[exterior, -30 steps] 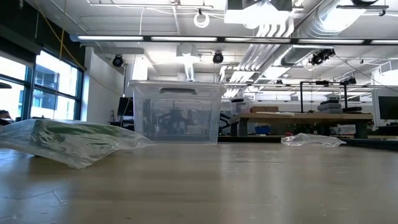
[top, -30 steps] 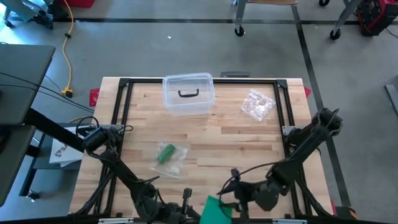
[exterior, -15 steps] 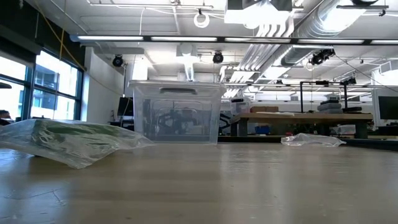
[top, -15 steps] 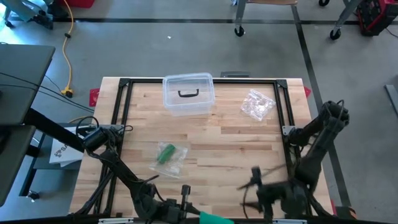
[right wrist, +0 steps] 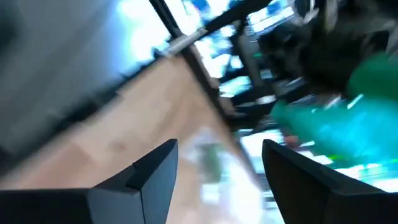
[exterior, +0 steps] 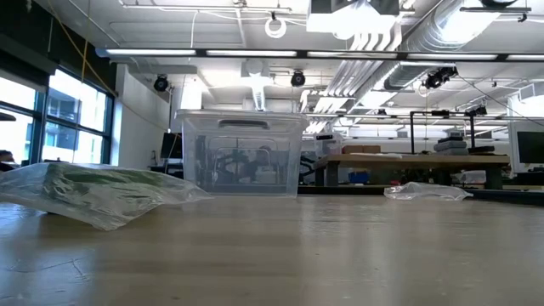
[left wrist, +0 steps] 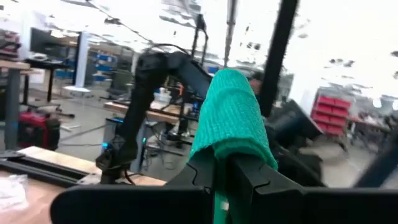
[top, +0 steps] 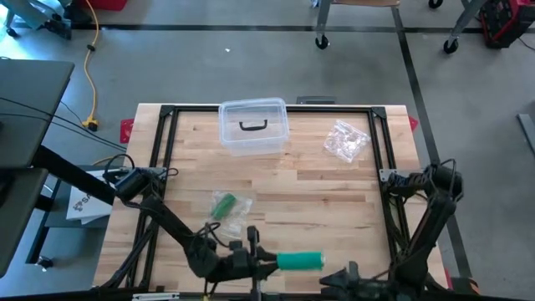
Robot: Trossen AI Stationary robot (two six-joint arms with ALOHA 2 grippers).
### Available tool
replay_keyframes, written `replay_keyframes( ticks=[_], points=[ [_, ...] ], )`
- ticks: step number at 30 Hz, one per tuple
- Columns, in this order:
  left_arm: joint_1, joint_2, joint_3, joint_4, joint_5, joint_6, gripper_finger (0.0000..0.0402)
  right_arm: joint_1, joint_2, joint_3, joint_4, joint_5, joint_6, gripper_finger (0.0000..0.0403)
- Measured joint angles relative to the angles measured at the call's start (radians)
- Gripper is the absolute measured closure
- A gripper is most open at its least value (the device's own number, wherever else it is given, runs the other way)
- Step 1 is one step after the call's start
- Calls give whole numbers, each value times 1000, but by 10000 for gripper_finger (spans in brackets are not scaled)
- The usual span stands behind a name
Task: Roll bandage
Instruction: Roll the dark green bandage
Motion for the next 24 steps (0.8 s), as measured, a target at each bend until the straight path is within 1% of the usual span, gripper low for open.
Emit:
replay_keyframes(
  ticks=[2,6,9,11,19,24],
  points=[
    [14,-1,0,4,-3,-27,390,-4,19,20,2,62,-165,179],
    [31,-1,0,0,0,-71,390,-28,40,24,0,141,-470,180],
    [35,-1,0,-19,6,-92,390,-54,47,25,1,168,-629,180],
    [35,-1,-1,-21,8,-92,390,-75,53,25,-4,204,-714,180],
    [33,-1,-1,-55,8,-119,390,-145,54,25,-90,188,-784,180],
    [40,-1,-1,-92,-12,-177,390,-170,54,25,-91,160,-829,179]
  ],
)
